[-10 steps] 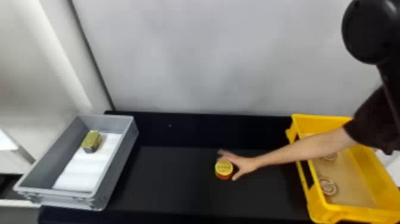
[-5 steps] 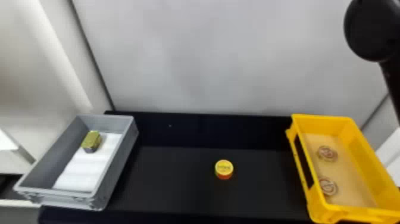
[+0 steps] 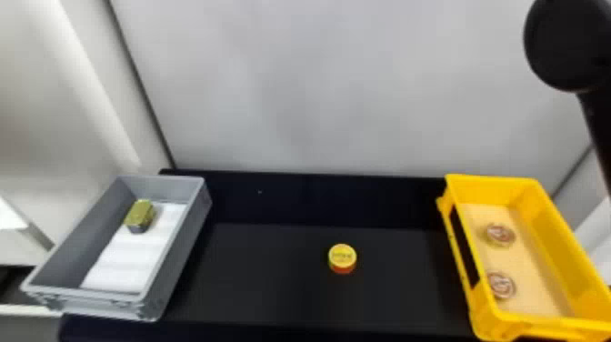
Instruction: Pick up the round yellow can and place it in the yellow rectangular box
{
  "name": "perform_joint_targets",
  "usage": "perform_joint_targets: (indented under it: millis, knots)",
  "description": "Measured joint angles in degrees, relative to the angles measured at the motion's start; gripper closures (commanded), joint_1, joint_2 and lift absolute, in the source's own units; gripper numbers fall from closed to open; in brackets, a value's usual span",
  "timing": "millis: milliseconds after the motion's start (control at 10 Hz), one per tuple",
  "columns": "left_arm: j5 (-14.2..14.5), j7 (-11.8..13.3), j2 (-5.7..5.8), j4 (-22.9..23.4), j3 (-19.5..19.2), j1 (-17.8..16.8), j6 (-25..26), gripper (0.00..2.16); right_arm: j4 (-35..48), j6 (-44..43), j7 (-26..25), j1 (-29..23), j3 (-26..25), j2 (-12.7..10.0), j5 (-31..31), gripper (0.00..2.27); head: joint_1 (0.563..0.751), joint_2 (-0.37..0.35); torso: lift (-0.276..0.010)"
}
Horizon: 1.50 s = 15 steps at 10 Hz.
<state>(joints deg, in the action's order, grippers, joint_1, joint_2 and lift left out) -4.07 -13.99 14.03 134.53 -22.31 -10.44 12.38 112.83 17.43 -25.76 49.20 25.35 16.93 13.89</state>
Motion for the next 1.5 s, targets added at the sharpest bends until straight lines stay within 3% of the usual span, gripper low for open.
perform_joint_targets:
  millis: [300, 700, 900, 1100, 1500]
  knots:
    - [3.2, 0.0, -1.81, 2.4, -0.7, 0.1, 11.5, 0.05, 2.4, 15.8, -0.9, -1.4, -4.9, -3.6, 6.9, 0.18, 0.694, 0.054, -0.003]
    - [3.4, 1.0, -6.09, 2.5, -0.9, 3.1, 20.4, 0.05, 10.2, 49.8, 2.3, -4.5, -12.8, -7.3, 11.6, 0.17, 0.694, 0.054, -0.003]
    - [3.3, 1.2, -8.0, 2.5, -0.7, 5.3, 24.2, 0.05, 12.2, 57.8, 5.2, -7.6, -14.4, -6.7, 12.4, 0.16, 0.694, 0.054, -0.003]
    - [3.4, 1.3, -9.48, 2.5, -0.1, 6.7, 28.9, 0.05, 12.8, 64.9, 5.5, -12.5, -16.5, -5.0, 17.1, 0.16, 0.694, 0.054, -0.003]
    - [3.0, 1.3, -11.21, 2.5, 1.9, 7.9, 32.8, 0.05, 10.6, 67.0, 5.2, -28.6, -21.5, -4.9, 24.3, 0.16, 0.694, 0.054, -0.003]
